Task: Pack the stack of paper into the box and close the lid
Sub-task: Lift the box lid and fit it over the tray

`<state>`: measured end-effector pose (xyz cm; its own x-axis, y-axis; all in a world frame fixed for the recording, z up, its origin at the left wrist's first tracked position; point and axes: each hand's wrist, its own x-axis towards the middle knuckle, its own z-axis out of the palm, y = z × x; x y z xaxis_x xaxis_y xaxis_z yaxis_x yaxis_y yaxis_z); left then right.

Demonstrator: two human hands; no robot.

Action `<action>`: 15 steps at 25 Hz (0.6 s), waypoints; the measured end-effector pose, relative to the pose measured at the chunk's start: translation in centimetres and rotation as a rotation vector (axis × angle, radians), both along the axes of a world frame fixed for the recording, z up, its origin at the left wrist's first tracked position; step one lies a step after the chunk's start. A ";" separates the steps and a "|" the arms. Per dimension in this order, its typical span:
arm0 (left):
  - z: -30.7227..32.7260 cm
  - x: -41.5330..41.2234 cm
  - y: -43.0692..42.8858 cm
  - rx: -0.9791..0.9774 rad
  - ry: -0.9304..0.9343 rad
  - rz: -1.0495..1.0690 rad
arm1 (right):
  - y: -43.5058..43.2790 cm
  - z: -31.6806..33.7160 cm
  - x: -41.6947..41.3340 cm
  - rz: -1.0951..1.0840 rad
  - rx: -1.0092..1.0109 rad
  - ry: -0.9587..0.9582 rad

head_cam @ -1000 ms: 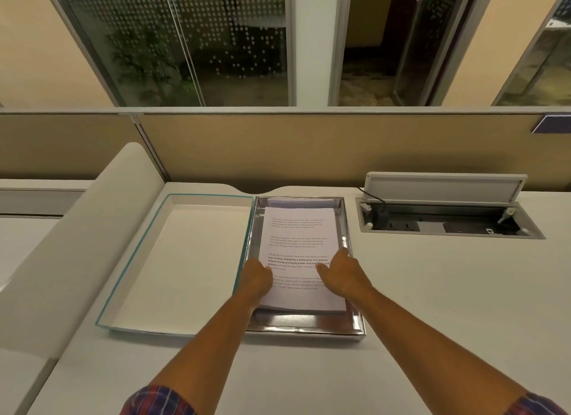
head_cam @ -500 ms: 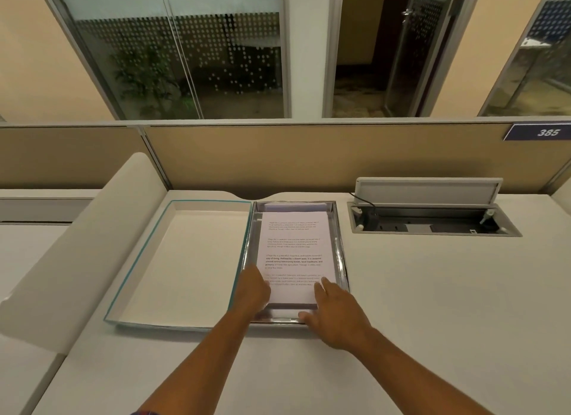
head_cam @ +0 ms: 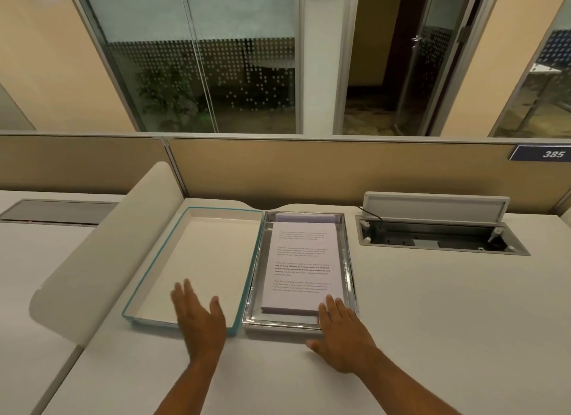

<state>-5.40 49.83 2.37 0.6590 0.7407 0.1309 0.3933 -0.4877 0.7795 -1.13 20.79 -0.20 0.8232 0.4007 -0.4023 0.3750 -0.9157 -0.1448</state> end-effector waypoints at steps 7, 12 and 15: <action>-1.0 -0.6 3.1 -0.432 0.426 0.423 | 0.3 0.3 -0.1 -0.009 -0.013 0.011; -1.1 0.3 3.0 -0.589 0.308 0.478 | 0.5 0.3 0.0 -0.009 -0.037 0.020; -0.6 0.4 2.7 -0.707 -0.087 0.432 | 0.4 0.3 0.1 -0.003 -0.057 0.027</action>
